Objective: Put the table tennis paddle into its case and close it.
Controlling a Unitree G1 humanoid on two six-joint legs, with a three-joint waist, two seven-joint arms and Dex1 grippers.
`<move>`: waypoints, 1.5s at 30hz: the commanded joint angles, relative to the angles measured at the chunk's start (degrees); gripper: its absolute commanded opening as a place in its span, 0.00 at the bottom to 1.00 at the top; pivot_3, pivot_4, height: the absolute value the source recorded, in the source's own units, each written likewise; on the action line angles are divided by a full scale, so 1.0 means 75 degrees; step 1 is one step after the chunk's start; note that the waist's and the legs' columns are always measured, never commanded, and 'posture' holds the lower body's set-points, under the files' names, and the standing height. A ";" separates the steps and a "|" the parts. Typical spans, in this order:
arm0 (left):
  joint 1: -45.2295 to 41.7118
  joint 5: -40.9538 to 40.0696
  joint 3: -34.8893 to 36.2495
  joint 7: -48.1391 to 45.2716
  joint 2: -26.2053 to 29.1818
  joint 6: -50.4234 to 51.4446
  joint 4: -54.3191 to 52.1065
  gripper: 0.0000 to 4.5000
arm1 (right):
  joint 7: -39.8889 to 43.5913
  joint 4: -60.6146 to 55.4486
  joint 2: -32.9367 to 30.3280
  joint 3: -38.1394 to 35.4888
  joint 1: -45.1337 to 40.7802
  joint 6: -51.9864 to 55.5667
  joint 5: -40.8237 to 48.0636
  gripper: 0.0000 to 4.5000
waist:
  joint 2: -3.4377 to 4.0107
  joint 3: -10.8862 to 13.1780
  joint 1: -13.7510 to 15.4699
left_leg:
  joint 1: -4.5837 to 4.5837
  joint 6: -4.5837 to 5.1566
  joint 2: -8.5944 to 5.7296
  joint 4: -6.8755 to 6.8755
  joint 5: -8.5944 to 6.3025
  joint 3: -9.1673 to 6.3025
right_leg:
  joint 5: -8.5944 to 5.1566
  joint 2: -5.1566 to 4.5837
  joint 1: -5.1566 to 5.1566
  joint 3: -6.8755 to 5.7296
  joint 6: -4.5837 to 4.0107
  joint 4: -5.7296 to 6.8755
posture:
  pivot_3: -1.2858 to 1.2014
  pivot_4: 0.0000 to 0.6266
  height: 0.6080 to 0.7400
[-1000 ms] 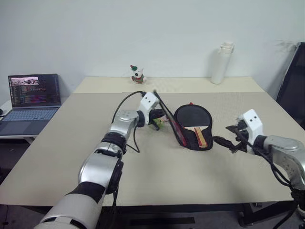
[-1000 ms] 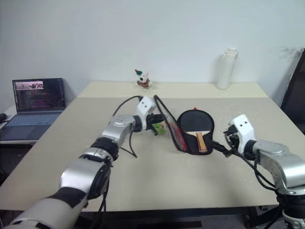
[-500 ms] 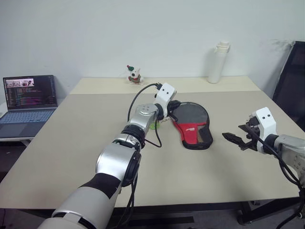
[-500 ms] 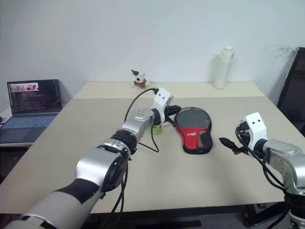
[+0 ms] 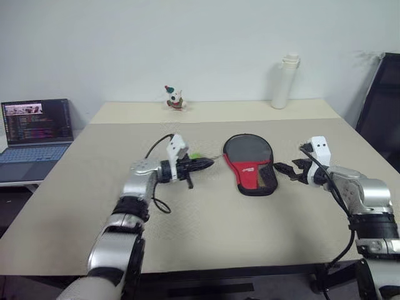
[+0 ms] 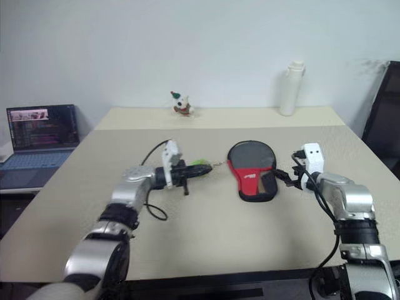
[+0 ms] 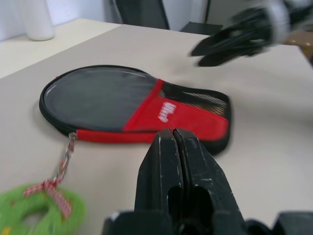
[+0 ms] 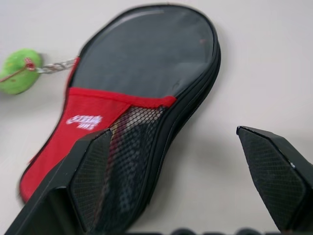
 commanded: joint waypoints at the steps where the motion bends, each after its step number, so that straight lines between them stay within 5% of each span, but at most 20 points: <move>1: 0.0286 -0.0565 0.0422 0.0390 0.0427 0.0879 -0.1624 0.01 | 0.0369 0.1256 0.0078 0.0265 -0.0554 -0.0912 -0.0458 1.00 | 0.0000 0.0000 0.0016 | -0.0002 0.0000 0.0000 0.0001 0.0000 -0.0003 | 0.0000 -0.0001 0.0000 -0.0003 0.0000 0.0000 | 0.52 0.24 1.00; 15: 0.0925 -0.0953 0.0379 0.1177 0.0723 0.1722 -0.2921 0.01 | 0.0797 0.4654 0.0655 0.0509 -0.1723 -0.2674 -0.1497 1.00 | 0.0000 -0.0001 0.0016 | 0.0004 0.0000 -0.0001 0.0013 0.0000 -0.0007 | 0.0005 -0.0015 0.0010 -0.0006 0.0007 0.0006 | 0.52 0.24 1.00; 20: 0.0925 -0.0996 0.0307 0.1193 0.0785 0.1721 -0.2936 0.00 | 0.0987 0.5060 0.0867 0.0538 -0.1941 -0.2744 -0.1696 0.73 | 0.0001 -0.0001 -0.0011 | 0.0034 0.0000 -0.0002 0.0009 0.0000 -0.0004 | 0.0005 -0.0008 0.0029 0.0003 0.0007 0.0006 | 0.52 0.24 1.00; 30: 0.1404 -0.1191 0.0302 0.0747 0.1462 0.1941 -0.3145 0.00 | 0.1129 0.5281 0.1358 0.0415 -0.2167 -0.2401 -0.1745 0.00 | 0.0001 -0.0003 -0.0123 | 0.0070 0.0000 0.0005 0.0000 0.0000 -0.0008 | 0.0010 0.0000 0.0040 0.0020 -0.0002 0.0014 | 0.52 0.24 1.00; 36: 0.2070 -0.1445 0.0330 0.0185 0.2151 0.2194 -0.3551 0.00 | 0.1373 0.4705 0.1602 0.0207 -0.2102 -0.1650 -0.1468 0.00 | 0.0001 -0.0002 -0.0190 | 0.0076 0.0000 0.0009 -0.0018 0.0000 -0.0013 | 0.0010 0.0000 0.0038 0.0021 -0.0002 0.0011 | 0.52 0.24 1.00; 45: 0.3064 -0.2205 0.0290 -0.0430 0.2917 0.2942 -0.4920 0.00 | 0.0733 -0.0003 0.2537 0.0172 -0.0406 0.1445 -0.0419 0.00 | 0.0001 -0.0002 -0.0200 | 0.0066 0.0000 0.0032 -0.0027 -0.0002 -0.0036 | 0.0009 0.0002 0.0028 0.0008 -0.0003 0.0012 | 0.52 0.24 1.00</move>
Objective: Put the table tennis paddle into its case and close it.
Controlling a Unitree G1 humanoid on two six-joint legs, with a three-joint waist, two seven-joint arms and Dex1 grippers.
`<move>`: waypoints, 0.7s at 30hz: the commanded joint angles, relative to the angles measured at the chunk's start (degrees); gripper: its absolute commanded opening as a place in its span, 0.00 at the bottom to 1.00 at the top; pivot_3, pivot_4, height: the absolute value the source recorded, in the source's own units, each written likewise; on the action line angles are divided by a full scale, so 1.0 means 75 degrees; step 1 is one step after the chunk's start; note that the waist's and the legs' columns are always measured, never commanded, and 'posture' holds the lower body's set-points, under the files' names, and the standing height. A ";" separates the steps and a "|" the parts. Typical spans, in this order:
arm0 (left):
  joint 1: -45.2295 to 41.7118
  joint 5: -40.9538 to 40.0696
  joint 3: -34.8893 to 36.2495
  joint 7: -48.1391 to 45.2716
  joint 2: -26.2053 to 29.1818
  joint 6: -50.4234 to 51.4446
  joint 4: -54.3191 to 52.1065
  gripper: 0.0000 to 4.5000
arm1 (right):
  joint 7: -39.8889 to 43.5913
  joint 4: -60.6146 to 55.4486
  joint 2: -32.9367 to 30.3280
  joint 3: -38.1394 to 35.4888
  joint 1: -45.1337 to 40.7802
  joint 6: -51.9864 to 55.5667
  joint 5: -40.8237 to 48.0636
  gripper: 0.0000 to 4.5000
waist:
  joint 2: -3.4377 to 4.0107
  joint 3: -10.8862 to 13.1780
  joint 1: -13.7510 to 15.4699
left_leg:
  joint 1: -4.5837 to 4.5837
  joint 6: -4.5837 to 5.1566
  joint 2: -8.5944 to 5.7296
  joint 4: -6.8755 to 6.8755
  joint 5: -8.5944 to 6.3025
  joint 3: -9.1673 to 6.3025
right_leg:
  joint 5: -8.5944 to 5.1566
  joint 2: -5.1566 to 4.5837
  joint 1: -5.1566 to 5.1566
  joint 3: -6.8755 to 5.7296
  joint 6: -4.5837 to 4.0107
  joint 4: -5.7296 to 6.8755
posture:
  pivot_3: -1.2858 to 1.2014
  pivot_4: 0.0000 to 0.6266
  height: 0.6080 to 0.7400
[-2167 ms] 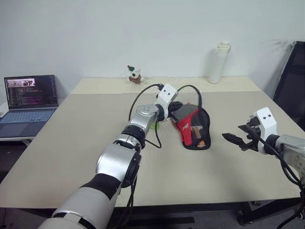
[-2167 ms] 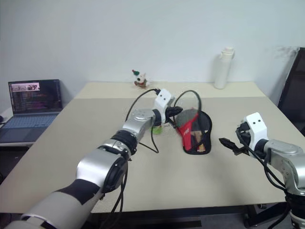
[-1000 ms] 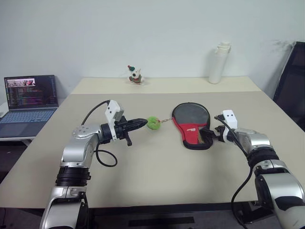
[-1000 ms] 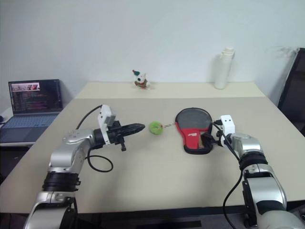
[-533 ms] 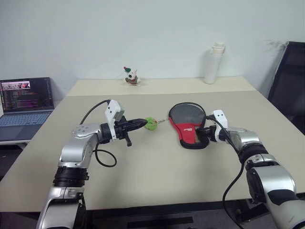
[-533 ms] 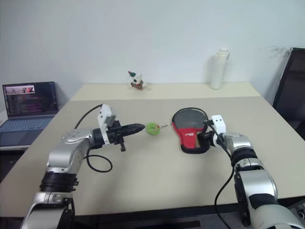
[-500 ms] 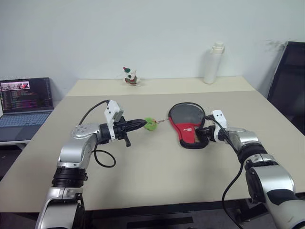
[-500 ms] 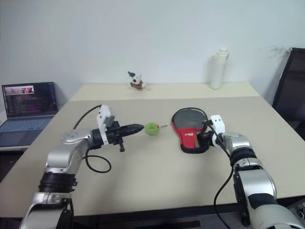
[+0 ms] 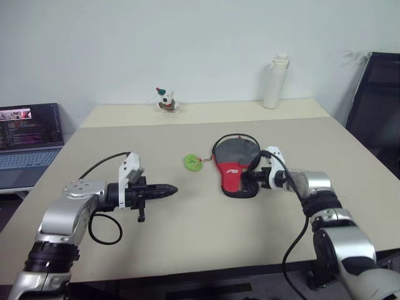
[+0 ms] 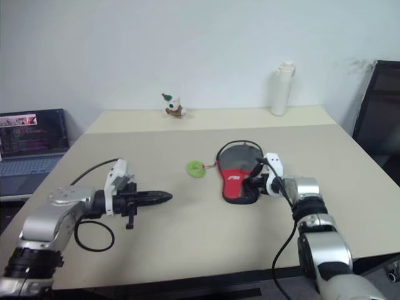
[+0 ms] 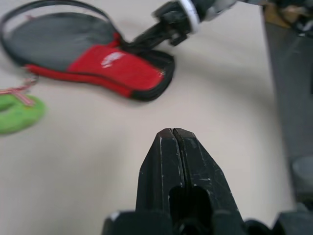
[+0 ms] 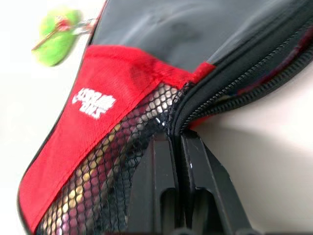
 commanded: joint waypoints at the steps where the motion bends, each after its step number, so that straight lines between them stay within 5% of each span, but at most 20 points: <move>1: 0.0052 -0.0228 0.0100 -0.0080 0.0204 0.0055 -0.0443 0.00 | -0.0300 -0.2004 0.0470 0.0166 0.0705 0.1163 0.0560 0.00 | 0.0000 0.0000 0.0011 | 0.0000 0.0000 0.0000 0.0000 0.0000 -0.0002 | 0.0000 0.0000 0.0000 -0.0002 0.0000 0.0001 | 0.52 0.24 1.00; 11: 0.0584 -0.0478 0.0055 -0.0593 0.0687 0.0156 -0.0889 0.00 | -0.1162 -0.5868 0.1068 0.0563 0.3066 0.3384 0.1339 0.00 | 0.0000 0.0000 0.0034 | -0.0007 0.0001 -0.0013 -0.0005 -0.0002 -0.0004 | -0.0006 0.0008 0.0000 -0.0004 0.0005 -0.0015 | 0.52 0.24 1.00; 21: 0.0739 -0.0742 -0.0054 -0.0846 0.0961 0.0362 -0.1313 0.00 | -0.1754 -0.7697 0.1143 0.0119 0.4393 0.4650 0.1861 0.00 | -0.0006 -0.0004 0.0085 | -0.0008 0.0000 -0.0019 -0.0004 -0.0003 -0.0011 | -0.0030 0.0009 0.0001 -0.0011 0.0038 -0.0016 | 0.52 0.24 1.00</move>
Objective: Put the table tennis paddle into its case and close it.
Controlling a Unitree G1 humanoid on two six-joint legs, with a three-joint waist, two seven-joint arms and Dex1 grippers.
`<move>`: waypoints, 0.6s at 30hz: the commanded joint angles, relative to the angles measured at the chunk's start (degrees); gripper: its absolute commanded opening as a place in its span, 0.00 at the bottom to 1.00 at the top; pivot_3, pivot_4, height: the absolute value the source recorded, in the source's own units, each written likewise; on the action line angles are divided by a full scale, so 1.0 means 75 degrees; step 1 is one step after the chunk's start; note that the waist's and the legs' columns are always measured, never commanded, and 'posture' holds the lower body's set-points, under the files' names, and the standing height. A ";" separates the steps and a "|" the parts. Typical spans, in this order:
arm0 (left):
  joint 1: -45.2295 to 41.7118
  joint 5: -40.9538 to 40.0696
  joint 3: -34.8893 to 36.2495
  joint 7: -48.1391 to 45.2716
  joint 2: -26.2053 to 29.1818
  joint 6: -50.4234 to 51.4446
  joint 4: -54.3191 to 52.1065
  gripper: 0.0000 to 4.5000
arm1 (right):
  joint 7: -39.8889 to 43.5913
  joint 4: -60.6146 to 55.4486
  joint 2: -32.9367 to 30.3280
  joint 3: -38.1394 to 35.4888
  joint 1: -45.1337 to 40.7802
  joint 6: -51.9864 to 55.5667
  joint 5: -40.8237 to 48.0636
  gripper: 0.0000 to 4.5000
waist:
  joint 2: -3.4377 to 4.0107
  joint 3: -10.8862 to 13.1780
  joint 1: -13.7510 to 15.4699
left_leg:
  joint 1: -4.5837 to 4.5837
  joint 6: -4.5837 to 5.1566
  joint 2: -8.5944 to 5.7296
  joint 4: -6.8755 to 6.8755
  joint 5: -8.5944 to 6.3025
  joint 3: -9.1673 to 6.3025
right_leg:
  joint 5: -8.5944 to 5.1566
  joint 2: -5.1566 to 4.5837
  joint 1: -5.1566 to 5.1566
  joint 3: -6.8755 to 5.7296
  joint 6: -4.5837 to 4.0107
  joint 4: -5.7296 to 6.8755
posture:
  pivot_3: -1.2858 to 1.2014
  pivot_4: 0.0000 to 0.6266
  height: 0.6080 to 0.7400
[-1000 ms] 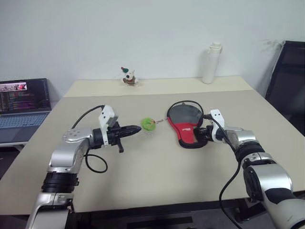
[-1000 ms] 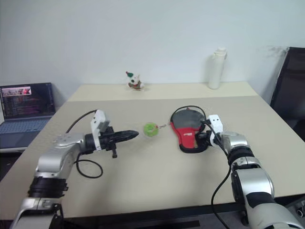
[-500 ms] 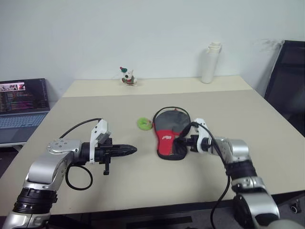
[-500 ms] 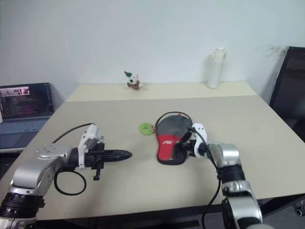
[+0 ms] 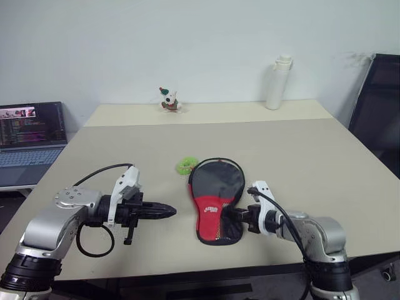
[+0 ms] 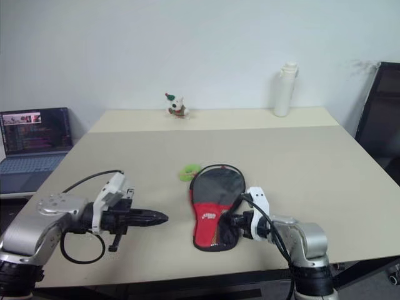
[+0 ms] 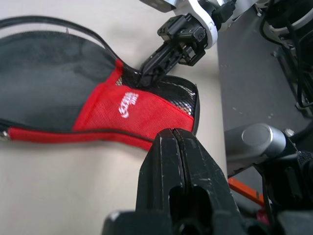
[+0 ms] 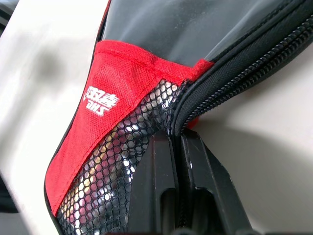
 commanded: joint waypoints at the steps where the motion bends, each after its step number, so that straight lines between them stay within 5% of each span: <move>1: -0.0026 -0.0240 -0.0004 -0.0104 0.0126 0.0078 -0.0335 0.00 | -0.0052 -0.0425 -0.0028 -0.0025 0.0399 0.0606 0.0378 0.00 | 0.0000 0.0000 0.0012 | -0.0002 0.0000 0.0000 0.0000 0.0000 0.0001 | 0.0000 0.0000 0.0000 0.0000 0.0000 -0.0001 | 0.52 0.24 1.00; 18: -0.0232 -0.0127 -0.0359 -0.0361 0.0217 -0.0052 -0.0213 0.00 | -0.0508 -0.1462 -0.0002 -0.0592 0.1204 0.1414 0.0722 0.00 | -0.0008 -0.0005 0.0137 | -0.0013 0.0000 -0.0007 0.0001 -0.0001 -0.0007 | -0.0003 -0.0002 0.0000 -0.0007 -0.0001 -0.0011 | 0.52 0.24 1.00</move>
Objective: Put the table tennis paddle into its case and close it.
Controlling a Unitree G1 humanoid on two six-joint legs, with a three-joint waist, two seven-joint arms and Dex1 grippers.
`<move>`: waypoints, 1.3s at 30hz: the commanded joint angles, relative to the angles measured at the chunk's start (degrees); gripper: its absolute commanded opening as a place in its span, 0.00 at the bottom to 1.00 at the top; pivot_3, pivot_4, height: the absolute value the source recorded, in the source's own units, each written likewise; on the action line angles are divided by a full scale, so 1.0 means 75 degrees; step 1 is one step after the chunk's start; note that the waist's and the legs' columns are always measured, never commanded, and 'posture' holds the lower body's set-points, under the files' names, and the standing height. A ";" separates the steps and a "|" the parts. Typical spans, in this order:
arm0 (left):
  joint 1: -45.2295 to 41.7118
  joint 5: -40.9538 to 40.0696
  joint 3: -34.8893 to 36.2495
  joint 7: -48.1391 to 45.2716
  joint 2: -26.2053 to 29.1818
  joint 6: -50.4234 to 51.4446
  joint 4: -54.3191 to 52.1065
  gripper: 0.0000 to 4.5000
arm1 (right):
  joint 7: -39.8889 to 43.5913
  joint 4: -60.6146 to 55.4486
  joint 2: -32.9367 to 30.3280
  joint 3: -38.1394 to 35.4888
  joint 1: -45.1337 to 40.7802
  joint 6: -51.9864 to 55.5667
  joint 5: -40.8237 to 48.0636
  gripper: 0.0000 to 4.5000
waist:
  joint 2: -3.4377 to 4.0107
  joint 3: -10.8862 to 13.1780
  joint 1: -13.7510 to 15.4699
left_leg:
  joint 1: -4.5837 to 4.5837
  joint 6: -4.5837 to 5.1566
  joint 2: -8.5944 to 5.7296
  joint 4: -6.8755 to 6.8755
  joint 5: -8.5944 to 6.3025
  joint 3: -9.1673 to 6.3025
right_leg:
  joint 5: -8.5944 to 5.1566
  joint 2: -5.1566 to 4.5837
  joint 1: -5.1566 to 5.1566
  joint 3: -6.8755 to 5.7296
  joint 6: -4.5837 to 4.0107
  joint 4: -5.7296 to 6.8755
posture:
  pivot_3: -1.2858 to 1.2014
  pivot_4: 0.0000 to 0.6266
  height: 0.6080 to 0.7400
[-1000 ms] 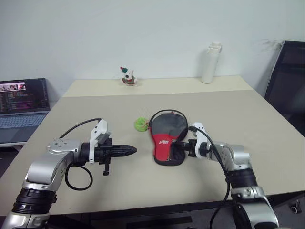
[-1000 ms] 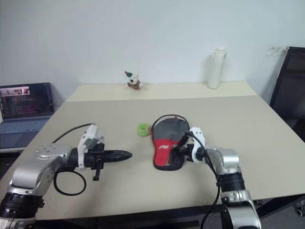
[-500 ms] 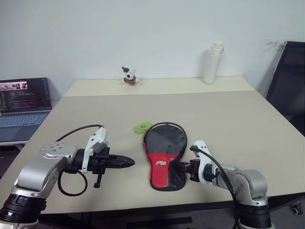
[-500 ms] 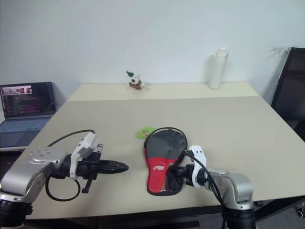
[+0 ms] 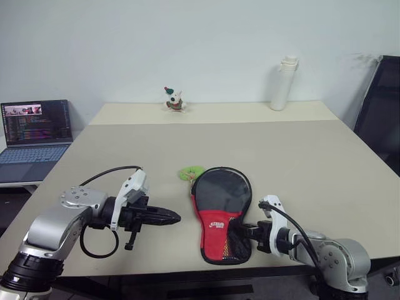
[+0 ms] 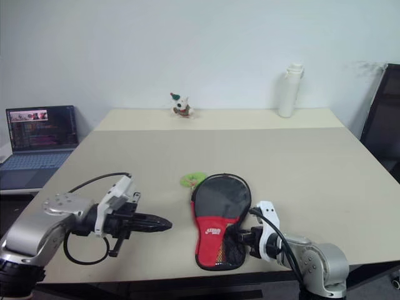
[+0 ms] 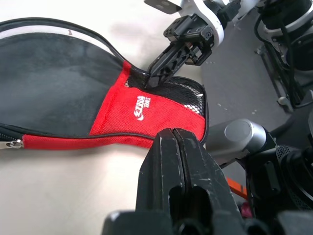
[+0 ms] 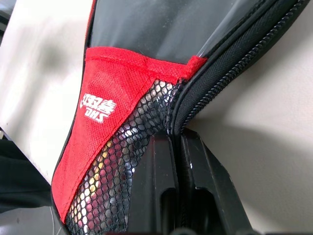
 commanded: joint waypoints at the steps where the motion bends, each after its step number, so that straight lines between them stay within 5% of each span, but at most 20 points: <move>1: -0.0151 -0.0004 0.0009 -0.0164 0.0148 -0.0180 -0.0036 0.00 | -0.0017 -0.0036 -0.0145 0.0047 0.0273 0.0354 0.0148 0.00 | 0.0000 0.0000 0.0001 | -0.0001 0.0000 0.0000 0.0000 0.0000 -0.0001 | 0.0000 0.0000 0.0000 -0.0001 0.0000 -0.0001 | 0.52 0.24 1.00; 11: -0.0176 0.0098 -0.0102 -0.0119 0.0132 -0.0319 0.0046 0.00 | -0.0436 0.0307 -0.0209 0.0030 0.0218 -0.0147 -0.0127 0.00 | -0.0020 -0.0015 0.0003 | -0.0001 0.0000 0.0001 0.0001 0.0000 -0.0003 | -0.0001 0.0000 0.0001 -0.0002 -0.0001 -0.0002 | 0.52 0.24 1.00; 16: -0.0175 0.0178 -0.0107 0.0034 0.0034 -0.0401 0.0084 0.00 | -0.0378 0.0050 -0.0661 0.0198 0.0335 -0.0353 -0.0101 0.29 | -0.0031 -0.0032 0.0006 | 0.0005 0.0000 0.0001 0.0003 0.0000 -0.0005 | -0.0001 -0.0002 0.0008 -0.0003 -0.0001 -0.0002 | 0.52 0.24 1.00; 21: -0.0398 0.0768 -0.0222 0.0760 -0.0360 -0.0789 0.0643 0.00 | 0.0382 -0.0908 -0.3028 0.1918 0.0966 -0.2041 -0.0451 0.61 | -0.0032 -0.0044 0.0138 | 0.0006 0.0000 -0.0007 0.0007 0.0000 -0.0014 | -0.0003 -0.0036 0.0023 -0.0011 0.0003 -0.0018 | 0.52 0.24 1.00; 26: -0.0615 0.1121 -0.0174 0.1353 -0.0753 -0.1064 0.1080 0.00 | 0.1024 -0.1213 -0.3684 0.1493 0.0788 -0.2447 0.0226 0.97 | -0.0068 -0.0063 0.0176 | -0.0016 -0.0001 -0.0008 0.0010 0.0000 -0.0009 | 0.0005 -0.0039 0.0022 -0.0002 0.0022 -0.0043 | 0.52 0.24 1.00; 35: -0.1522 0.1588 -0.0088 0.2319 -0.1333 -0.1362 0.2343 0.00 | 0.1283 -0.0076 -0.3048 0.0783 -0.1223 -0.2867 0.0871 0.99 | -0.0068 -0.0062 0.0172 | -0.0016 0.0000 -0.0006 0.0011 0.0001 -0.0010 | 0.0007 0.0005 0.0010 -0.0006 0.0019 -0.0025 | 0.52 0.24 1.00; 39: -0.1797 0.1863 -0.0154 0.2587 -0.1508 -0.1671 0.2792 0.27 | 0.1255 0.0149 -0.2855 0.0753 -0.1519 -0.2905 0.1002 1.00 | -0.0068 -0.0062 0.0183 | -0.0034 0.0001 -0.0004 0.0008 0.0000 -0.0013 | 0.0004 0.0004 0.0000 -0.0010 0.0010 -0.0028 | 0.52 0.24 1.00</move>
